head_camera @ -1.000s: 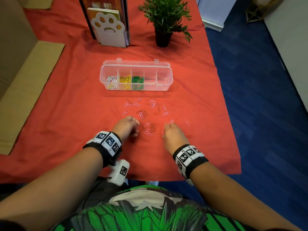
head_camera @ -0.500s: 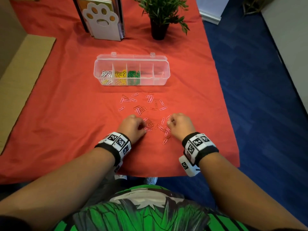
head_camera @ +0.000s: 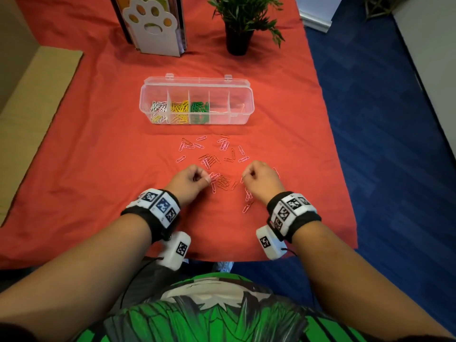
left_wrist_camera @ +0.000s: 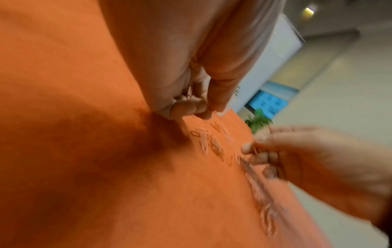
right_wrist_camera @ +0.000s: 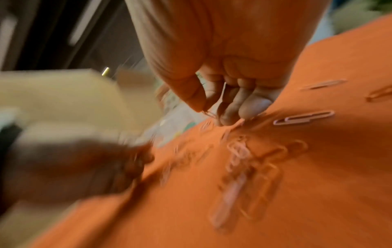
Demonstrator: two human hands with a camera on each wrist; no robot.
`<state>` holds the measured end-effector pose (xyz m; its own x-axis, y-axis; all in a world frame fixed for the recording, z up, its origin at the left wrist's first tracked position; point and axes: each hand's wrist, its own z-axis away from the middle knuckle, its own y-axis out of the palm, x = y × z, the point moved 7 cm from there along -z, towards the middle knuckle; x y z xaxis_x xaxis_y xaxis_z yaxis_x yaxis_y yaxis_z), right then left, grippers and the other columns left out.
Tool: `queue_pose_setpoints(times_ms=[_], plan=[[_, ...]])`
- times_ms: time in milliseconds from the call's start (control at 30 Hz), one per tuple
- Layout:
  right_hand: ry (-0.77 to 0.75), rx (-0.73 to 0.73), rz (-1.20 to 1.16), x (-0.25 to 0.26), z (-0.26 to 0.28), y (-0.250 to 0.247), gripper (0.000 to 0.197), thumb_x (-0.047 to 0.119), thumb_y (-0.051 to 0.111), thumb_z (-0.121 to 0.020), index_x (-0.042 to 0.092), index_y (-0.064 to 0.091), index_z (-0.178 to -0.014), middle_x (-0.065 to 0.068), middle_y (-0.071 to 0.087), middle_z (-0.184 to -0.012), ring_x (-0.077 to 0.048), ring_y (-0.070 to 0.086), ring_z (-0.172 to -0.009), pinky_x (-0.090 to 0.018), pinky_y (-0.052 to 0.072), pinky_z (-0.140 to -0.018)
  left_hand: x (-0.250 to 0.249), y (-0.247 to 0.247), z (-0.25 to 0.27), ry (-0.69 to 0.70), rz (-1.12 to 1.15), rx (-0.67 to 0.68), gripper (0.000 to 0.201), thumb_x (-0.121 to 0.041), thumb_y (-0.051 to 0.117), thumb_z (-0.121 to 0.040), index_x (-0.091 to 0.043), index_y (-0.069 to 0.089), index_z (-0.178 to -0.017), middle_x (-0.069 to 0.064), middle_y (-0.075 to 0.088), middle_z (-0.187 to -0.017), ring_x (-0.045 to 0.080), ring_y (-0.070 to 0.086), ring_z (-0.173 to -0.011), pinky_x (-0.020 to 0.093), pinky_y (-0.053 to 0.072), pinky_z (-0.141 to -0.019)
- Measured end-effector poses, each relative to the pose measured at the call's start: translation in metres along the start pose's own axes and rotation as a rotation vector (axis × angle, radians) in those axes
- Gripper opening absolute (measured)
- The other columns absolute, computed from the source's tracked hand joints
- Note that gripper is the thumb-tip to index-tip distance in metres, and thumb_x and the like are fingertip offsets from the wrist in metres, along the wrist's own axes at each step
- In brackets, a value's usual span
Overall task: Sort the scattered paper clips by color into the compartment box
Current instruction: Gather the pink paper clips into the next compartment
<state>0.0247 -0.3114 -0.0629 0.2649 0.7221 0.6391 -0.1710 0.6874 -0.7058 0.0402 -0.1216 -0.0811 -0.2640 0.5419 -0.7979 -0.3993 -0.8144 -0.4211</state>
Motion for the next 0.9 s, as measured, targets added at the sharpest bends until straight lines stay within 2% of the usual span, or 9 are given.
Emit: queue_pose_setpoints(times_ms=[133,233,333,400,467,533,633,767,900], plan=[[0.231,-0.041,-0.577,-0.018,-0.001,-0.01,0.025,-0.001,0.047,-0.087,0.018,0.05,-0.073,0.001,0.059,-0.071,-0.012,0.056,-0.061,-0.016,0.046,-0.05,0.006,-0.001,0.004,-0.125,0.471,0.017,0.018,-0.004,0.055,-0.089,-0.021,0.055,-0.082,0.0,0.049,-0.065,-0.001,0.044,-0.043,0.013,0.037,-0.043],[0.315,-0.03,-0.835,-0.02,0.001,-0.012,0.026,-0.003,0.038,-0.094,0.014,0.051,-0.08,-0.003,0.052,-0.071,-0.011,0.053,-0.06,-0.016,0.046,-0.05,0.003,0.001,0.006,-0.229,0.694,0.084,0.025,-0.002,0.045,-0.092,-0.022,0.059,-0.092,-0.006,0.058,-0.059,-0.001,0.049,-0.044,0.012,0.037,-0.041],[0.373,-0.02,-0.827,-0.029,-0.001,-0.012,0.028,0.0,0.035,-0.096,0.014,0.054,-0.081,-0.003,0.05,-0.073,-0.01,0.051,-0.062,-0.02,0.045,-0.057,-0.001,-0.001,0.01,-0.333,0.892,0.139,0.029,-0.003,0.034,-0.087,-0.015,0.06,-0.083,-0.003,0.053,-0.058,0.008,0.051,-0.05,0.017,0.045,-0.046],[0.367,0.001,-0.623,-0.031,-0.005,-0.011,0.022,0.008,0.043,-0.094,0.018,0.054,-0.077,-0.001,0.053,-0.074,-0.011,0.05,-0.062,-0.023,0.044,-0.058,-0.001,-0.001,0.01,-0.388,0.934,0.113,0.028,-0.007,0.032,-0.085,-0.012,0.058,-0.074,0.0,0.05,-0.059,0.011,0.052,-0.048,0.018,0.047,-0.047],[0.292,0.029,-0.224,-0.024,-0.008,-0.013,0.017,0.017,0.05,-0.091,0.019,0.055,-0.075,-0.001,0.058,-0.079,-0.016,0.055,-0.071,-0.026,0.043,-0.067,0.003,-0.001,0.005,-0.397,0.78,0.034,0.026,-0.016,0.04,-0.089,-0.015,0.055,-0.068,0.0,0.045,-0.057,0.008,0.046,-0.04,0.016,0.041,-0.041],[0.214,0.054,0.131,-0.011,-0.008,-0.01,0.015,0.025,0.052,-0.09,0.013,0.059,-0.084,-0.008,0.064,-0.091,-0.025,0.06,-0.09,-0.027,0.044,-0.078,0.004,-0.004,-0.004,-0.305,0.394,-0.044,0.024,-0.022,0.053,-0.087,-0.018,0.057,-0.064,0.001,0.046,-0.058,0.009,0.042,-0.04,0.017,0.035,-0.041],[0.142,0.062,0.389,0.005,-0.008,0.0,0.037,0.032,0.053,-0.09,0.0,0.061,-0.106,-0.019,0.055,-0.125,-0.032,0.054,-0.115,-0.035,0.043,-0.098,-0.009,-0.006,-0.009,-0.089,-0.123,-0.112,0.016,-0.029,0.064,-0.083,-0.016,0.066,-0.073,0.001,0.057,-0.063,0.017,0.051,-0.06,0.024,0.038,-0.057],[0.065,0.044,0.525,0.018,-0.006,0.012,0.036,0.021,0.051,-0.09,-0.001,0.053,-0.118,-0.017,0.046,-0.123,-0.034,0.051,-0.113,-0.041,0.045,-0.097,-0.029,0.0,-0.008,0.121,-0.52,-0.157,0.024,-0.03,0.064,-0.082,-0.014,0.071,-0.1,0.009,0.068,-0.094,0.026,0.061,-0.09,0.027,0.042,-0.075],[0.021,0.061,0.611,0.025,-0.002,0.018,0.036,0.001,0.037,-0.087,-0.004,0.046,-0.121,-0.019,0.045,-0.12,-0.036,0.05,-0.109,-0.043,0.046,-0.092,-0.03,0.009,-0.008,0.197,-0.644,-0.116,0.024,-0.026,0.062,-0.083,-0.01,0.068,-0.101,0.014,0.063,-0.103,0.029,0.059,-0.097,0.032,0.045,-0.086]])
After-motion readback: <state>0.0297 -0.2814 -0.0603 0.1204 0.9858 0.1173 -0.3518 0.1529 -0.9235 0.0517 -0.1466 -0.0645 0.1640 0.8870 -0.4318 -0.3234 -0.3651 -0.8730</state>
